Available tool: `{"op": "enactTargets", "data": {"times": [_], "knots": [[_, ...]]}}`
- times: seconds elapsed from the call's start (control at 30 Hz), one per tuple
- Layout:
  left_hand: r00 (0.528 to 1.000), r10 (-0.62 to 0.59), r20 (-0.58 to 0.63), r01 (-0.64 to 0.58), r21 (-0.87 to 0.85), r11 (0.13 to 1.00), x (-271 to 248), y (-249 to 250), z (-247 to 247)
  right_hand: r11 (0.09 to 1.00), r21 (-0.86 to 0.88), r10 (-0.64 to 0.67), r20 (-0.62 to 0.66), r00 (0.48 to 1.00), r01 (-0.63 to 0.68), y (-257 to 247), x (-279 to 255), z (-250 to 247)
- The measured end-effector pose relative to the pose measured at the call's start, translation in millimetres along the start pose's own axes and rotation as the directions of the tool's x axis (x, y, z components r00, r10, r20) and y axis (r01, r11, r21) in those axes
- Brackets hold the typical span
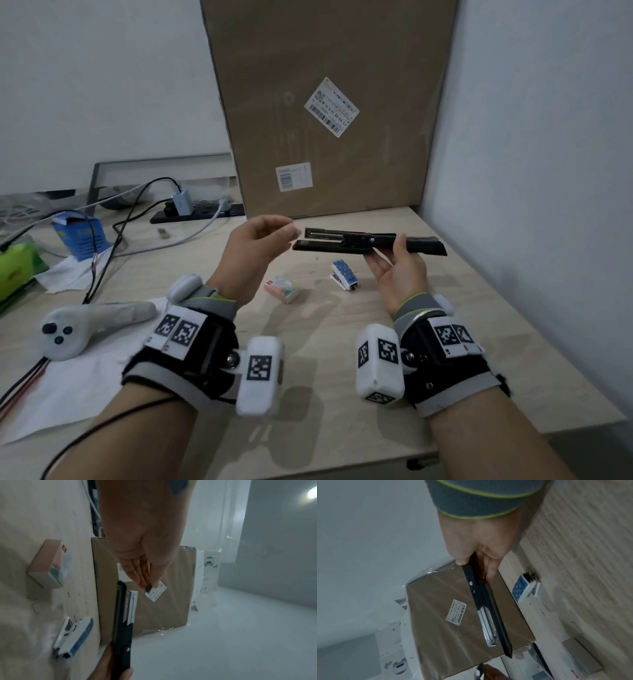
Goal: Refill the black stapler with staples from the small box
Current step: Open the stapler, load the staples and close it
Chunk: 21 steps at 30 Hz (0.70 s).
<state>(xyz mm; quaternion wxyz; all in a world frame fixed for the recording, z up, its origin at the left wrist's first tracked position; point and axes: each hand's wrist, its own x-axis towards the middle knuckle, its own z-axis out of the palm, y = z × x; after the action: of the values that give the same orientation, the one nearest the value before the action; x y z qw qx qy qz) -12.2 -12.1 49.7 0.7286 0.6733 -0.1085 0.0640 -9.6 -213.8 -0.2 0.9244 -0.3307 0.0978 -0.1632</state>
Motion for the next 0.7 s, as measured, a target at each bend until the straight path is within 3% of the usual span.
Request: {"op": "enactTargets", "data": {"times": [0.13, 0.4, 0.7], "knots": [[0.993, 0.039, -0.114, -0.046, -0.061, 0.997, 0, -9, 1, 0.998, -0.06, 0.038, 0.08, 0.996, -0.033, 3, -1, 1], [0.987, 0.109, -0.114, -0.095, 0.123, 0.988, 1, -27, -1, 0.987, -0.154, 0.067, 0.15, 0.986, -0.044, 7, -6, 6], [0.995, 0.053, -0.083, -0.041, 0.146, 0.989, -3, -24, -6, 0.987, -0.161, 0.052, 0.171, 0.984, -0.024, 7, -9, 7]]}}
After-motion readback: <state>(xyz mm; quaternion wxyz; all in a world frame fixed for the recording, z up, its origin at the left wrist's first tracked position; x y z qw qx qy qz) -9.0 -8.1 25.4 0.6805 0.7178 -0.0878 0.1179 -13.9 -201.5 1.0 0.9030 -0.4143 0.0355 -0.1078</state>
